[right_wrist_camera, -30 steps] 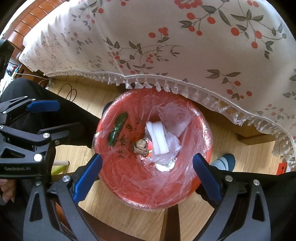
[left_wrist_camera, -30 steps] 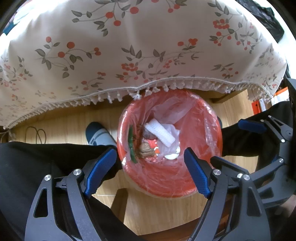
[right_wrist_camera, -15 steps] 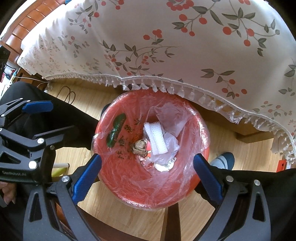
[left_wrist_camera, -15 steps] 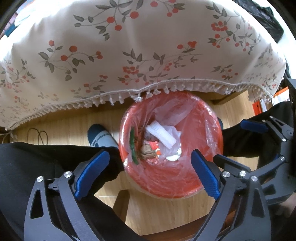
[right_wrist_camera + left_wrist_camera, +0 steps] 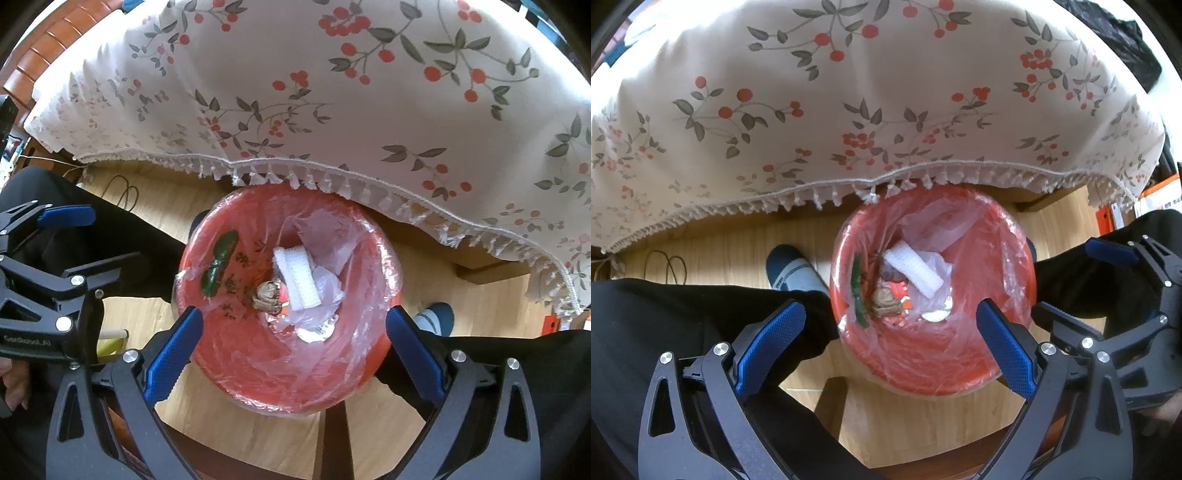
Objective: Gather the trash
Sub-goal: 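Open the left tool to drop the printed bag while the right tool drops the foam net, then raise both tools back over the bed toward the last items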
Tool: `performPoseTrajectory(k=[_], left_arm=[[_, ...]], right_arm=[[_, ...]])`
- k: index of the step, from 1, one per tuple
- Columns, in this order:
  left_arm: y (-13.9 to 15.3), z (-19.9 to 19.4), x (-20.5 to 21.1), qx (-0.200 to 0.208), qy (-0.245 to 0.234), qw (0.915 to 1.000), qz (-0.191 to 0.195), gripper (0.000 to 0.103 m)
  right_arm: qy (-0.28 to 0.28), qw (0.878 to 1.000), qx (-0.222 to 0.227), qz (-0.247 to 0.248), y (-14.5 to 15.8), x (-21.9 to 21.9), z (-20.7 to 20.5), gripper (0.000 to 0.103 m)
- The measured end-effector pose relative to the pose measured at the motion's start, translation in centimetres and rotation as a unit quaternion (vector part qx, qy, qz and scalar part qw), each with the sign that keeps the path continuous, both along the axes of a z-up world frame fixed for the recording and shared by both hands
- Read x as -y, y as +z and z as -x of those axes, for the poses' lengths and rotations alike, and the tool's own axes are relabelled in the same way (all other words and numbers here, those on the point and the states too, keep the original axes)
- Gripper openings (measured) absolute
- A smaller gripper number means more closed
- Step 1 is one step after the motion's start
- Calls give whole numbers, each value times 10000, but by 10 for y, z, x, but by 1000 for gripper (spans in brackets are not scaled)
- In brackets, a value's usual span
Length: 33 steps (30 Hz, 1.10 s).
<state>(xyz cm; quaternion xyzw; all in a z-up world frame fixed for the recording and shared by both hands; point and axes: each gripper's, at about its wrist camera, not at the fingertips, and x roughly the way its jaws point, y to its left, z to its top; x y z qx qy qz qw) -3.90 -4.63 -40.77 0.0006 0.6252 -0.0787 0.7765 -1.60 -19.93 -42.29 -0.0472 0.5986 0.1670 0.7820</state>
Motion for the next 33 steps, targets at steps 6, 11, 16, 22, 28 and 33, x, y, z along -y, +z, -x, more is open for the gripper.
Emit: performPoseTrajectory(k=[6,11,16,22,28,33], left_arm=[[12,0,-1,116,48,9999,31,97],[33,0,-3,331,53,9994,-80,96],[75,-3,-7,782,91,9969,-25,96],[142,-31,-7,1425,66,9897,105,96],[198,-99,0,1832,-127,9829,122,97],[229,-169,7,2197,-176,9753,131,97]], right_arm=[[-198,9996,181,13,15,7,4,98],[-428,9976,500,-202,40,20,8,98],[-437,9946,930,-139,73,29,8,98],[-453,9880,1436,-341,131,49,-15,98],[-453,9787,1978,-328,192,66,-70,98],[-556,9723,2241,-354,217,78,-128,98]])
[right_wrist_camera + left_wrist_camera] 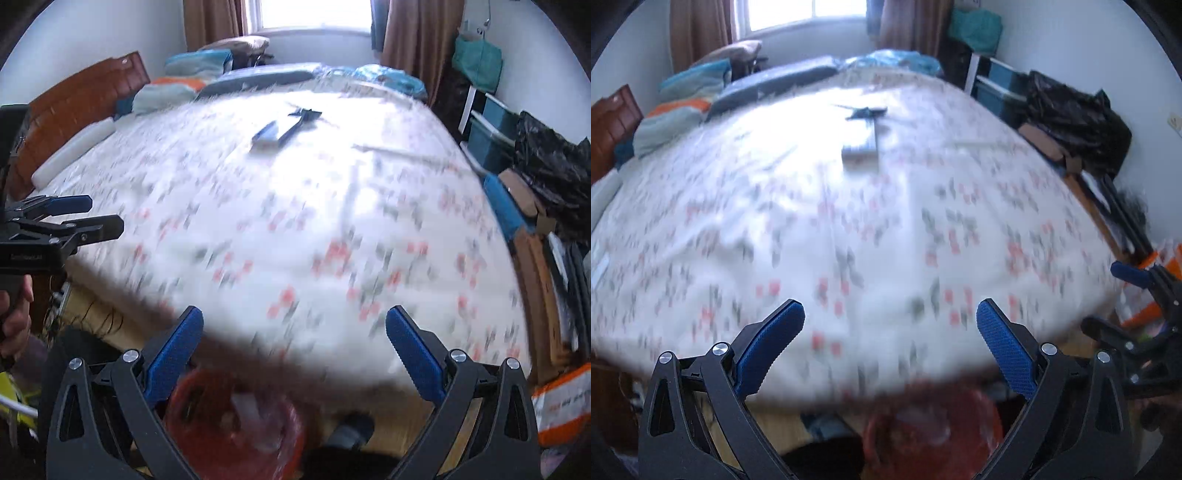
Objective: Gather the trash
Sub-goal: 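Raise both tools back over the bed toward the last items, then grasp the blue-white Amoxicillin box with the left tool while the right tool grasps the snack wrapper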
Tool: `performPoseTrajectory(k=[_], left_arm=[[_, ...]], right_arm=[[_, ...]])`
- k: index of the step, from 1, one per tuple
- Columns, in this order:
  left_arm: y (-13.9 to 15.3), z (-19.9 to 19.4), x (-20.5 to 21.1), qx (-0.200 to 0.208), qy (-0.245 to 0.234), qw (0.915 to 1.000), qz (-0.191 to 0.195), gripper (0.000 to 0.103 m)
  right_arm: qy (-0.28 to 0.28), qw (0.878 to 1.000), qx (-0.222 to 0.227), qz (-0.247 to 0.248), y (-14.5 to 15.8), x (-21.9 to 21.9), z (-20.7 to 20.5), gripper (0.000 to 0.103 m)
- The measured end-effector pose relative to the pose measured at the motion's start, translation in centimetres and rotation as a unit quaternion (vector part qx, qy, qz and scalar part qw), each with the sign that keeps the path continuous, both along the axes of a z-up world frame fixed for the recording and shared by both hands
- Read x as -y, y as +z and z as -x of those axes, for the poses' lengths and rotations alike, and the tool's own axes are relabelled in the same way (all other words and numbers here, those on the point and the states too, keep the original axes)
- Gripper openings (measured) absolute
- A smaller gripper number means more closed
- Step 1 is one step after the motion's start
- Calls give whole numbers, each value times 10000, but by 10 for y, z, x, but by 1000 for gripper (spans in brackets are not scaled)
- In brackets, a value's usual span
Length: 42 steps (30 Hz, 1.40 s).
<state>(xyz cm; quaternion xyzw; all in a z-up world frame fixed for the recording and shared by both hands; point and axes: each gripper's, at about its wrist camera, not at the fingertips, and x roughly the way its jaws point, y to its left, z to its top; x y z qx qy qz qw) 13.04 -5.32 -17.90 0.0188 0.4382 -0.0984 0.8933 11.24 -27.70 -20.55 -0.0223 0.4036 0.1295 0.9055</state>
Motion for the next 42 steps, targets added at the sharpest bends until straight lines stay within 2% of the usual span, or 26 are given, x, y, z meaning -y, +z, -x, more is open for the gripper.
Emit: performPoseTrajectory(k=[4,11,16,23,32,35,37,39,42], left_arm=[[8,-55,4,130,53,9999,-43,97],[-4,-152,13,224,36,9997,-75,97],[-29,-226,17,200,117,9997,-124,97],[-74,-313,27,18,210,9996,-184,97],[-114,-366,33,-179,229,9989,-370,97],[-121,-372,26,-255,289,9990,-206,91],[-120,-375,20,-232,326,9991,-159,80],[-119,-376,15,-156,379,9988,-256,74],[-120,-380,0,-161,454,9985,-242,74]], right_arm=[[-24,9999,1,-112,8,8,-46,98],[-64,9999,35,-94,5,12,-134,98],[-35,10000,27,-75,-4,10,-182,98],[-9,10000,17,-62,-19,8,-223,98],[-17,10000,-55,-59,-38,5,-253,98],[-27,10000,-63,-60,-45,3,-264,98],[-28,10000,-57,-60,-49,0,-273,98],[-19,10000,-58,-72,-53,-3,-284,98],[2,9999,-67,-110,-59,-11,-308,98]])
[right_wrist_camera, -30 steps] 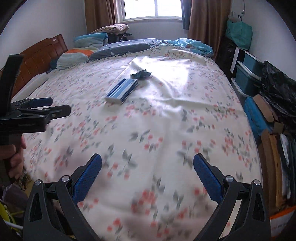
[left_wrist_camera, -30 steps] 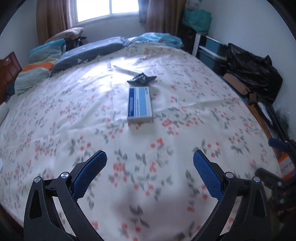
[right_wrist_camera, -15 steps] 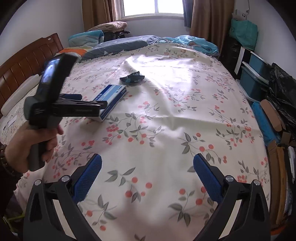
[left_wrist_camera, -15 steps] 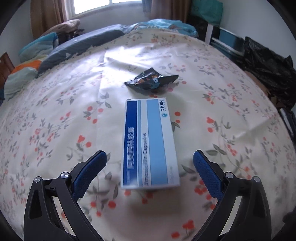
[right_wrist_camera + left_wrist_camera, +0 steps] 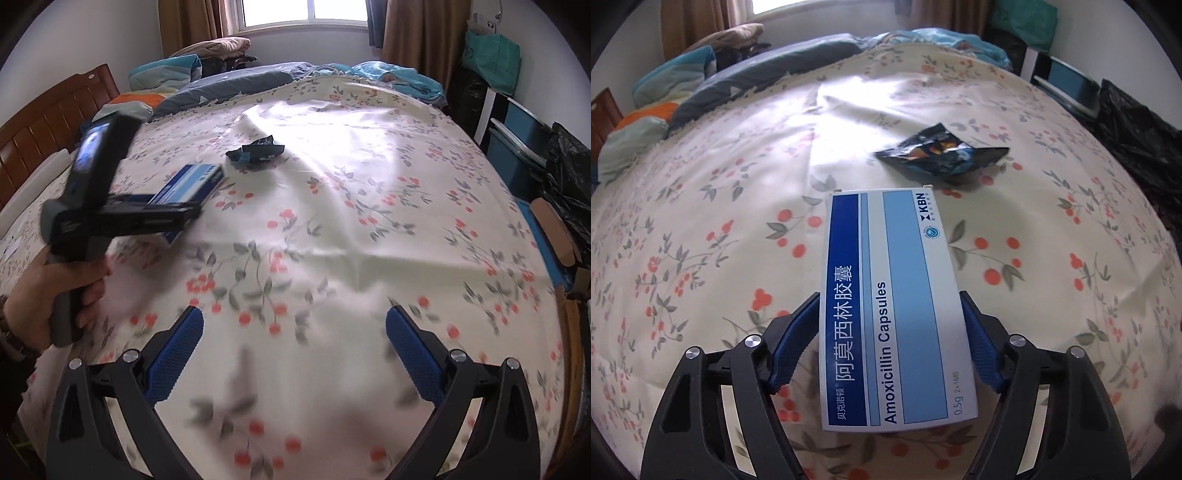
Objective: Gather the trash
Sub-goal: 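Grasp the blue-white Amoxicillin box with the left tool while the right tool grasps the snack wrapper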
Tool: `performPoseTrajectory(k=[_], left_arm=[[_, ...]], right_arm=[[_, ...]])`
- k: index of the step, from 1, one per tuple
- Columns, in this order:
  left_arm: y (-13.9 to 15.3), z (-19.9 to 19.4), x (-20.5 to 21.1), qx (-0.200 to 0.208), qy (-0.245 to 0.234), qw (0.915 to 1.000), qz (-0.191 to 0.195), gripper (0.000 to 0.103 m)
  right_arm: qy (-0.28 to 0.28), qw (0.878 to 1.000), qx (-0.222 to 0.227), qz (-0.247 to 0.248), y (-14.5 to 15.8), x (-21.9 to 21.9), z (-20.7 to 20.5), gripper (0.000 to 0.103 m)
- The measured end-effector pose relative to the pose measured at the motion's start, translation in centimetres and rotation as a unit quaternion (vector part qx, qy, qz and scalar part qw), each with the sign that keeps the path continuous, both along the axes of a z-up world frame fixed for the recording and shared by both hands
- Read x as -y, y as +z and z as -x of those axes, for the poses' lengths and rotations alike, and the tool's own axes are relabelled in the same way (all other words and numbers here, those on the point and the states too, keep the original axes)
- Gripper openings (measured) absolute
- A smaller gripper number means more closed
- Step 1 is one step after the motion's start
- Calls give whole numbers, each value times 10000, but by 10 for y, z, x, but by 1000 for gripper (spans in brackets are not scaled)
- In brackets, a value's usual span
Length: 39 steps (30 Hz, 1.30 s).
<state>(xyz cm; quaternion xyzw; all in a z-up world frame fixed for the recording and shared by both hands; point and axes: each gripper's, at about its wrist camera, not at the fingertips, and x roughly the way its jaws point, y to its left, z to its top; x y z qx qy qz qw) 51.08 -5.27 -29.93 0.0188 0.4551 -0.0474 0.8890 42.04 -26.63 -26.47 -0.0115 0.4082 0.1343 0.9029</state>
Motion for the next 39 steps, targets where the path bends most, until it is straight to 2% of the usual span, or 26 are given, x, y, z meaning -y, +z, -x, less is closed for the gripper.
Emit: performPoseTrajectory(k=[8,12,14,18,24,28,29,31,34,37,39], left_arm=[[-2,-6,-45,6,252,9996,-109,74],[-6,-8,-63,-10,355,9994,-3,74],[-7,-9,-66,-13,370,9993,89,75],[-8,-9,-64,42,362,9993,24,75],[-9,-10,-65,40,335,9994,80,77],[-10,-11,-64,24,336,9994,94,77],[-10,-11,-64,20,339,9994,100,77],[-10,-11,-64,15,338,9994,91,78],[-10,-11,-64,12,352,9993,115,78],[-10,-11,-65,32,351,9993,142,78],[-10,-9,-65,49,325,9993,182,72]], right_arm=[[184,9996,183,-55,-1,-41,-80,98],[380,9981,428,208,3,-76,-122,98],[472,9972,497,309,4,-92,-142,98],[498,9963,500,493,-2,-117,-173,98],[530,9949,441,742,-13,-136,-198,96],[568,9936,362,912,-20,-142,-203,81],[575,9933,330,947,-22,-142,-204,71],[563,9935,288,943,-25,-142,-206,58],[555,9942,248,884,-25,-141,-207,46],[588,9940,339,858,-23,-141,-203,39],[669,9925,475,910,-19,-144,-196,37]])
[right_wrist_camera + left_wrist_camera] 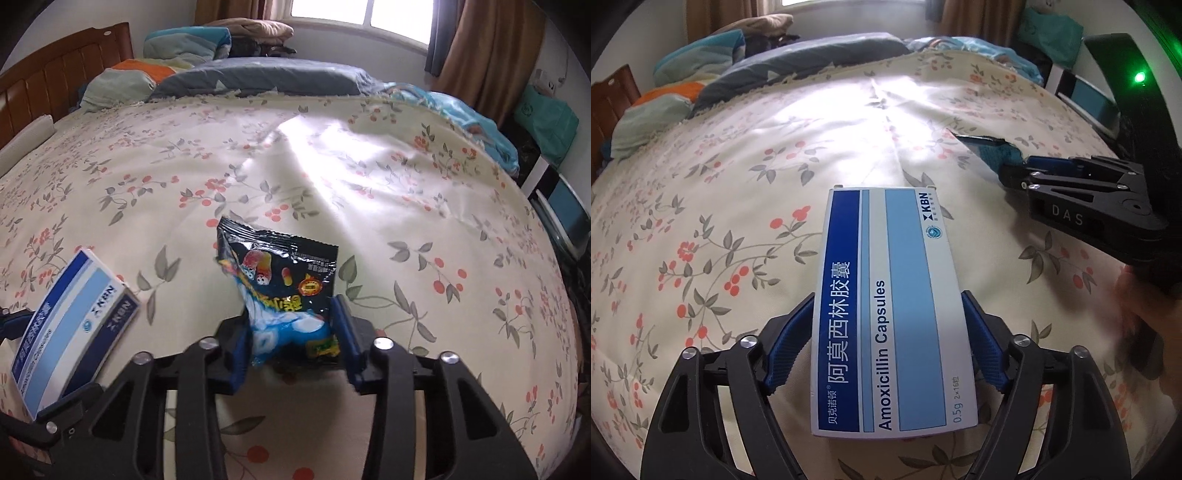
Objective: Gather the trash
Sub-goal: 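Grasp the blue-white Amoxicillin box with the left tool while the right tool grasps the snack wrapper, then carry the Amoxicillin box and snack wrapper down over the red bin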
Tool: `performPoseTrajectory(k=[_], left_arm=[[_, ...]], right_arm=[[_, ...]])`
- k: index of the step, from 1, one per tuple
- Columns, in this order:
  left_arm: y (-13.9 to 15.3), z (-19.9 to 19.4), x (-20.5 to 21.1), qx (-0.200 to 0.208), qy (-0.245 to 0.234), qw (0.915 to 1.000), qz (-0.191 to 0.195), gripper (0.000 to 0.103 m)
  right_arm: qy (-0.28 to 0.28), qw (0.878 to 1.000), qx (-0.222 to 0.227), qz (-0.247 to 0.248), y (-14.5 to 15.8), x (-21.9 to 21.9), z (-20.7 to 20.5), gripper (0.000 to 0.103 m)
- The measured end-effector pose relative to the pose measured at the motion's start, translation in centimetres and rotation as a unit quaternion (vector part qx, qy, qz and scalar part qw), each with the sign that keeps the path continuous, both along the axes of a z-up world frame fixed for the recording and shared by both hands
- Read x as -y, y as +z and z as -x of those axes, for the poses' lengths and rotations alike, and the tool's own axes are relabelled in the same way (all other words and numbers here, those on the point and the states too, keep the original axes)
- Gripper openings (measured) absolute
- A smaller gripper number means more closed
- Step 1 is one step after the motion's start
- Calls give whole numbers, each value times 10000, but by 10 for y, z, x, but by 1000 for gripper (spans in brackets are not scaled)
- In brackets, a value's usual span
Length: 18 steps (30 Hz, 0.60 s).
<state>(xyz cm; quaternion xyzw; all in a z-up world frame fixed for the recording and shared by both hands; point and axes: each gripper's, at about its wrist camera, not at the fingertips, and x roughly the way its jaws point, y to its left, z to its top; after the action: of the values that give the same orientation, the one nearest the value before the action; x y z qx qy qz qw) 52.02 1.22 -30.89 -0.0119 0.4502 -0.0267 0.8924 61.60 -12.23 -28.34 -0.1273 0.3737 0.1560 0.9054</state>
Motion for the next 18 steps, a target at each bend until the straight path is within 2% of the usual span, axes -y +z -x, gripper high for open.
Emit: performPoseTrajectory(k=[9,18], left_arm=[[4,8,3,89,11,9999,-131,72],[13,29,10,67,-1,9997,-255,72]], right_arm=[[200,9998,5,-41,9,7,30,36],[72,9996,-183,-178,10,28,65,36]])
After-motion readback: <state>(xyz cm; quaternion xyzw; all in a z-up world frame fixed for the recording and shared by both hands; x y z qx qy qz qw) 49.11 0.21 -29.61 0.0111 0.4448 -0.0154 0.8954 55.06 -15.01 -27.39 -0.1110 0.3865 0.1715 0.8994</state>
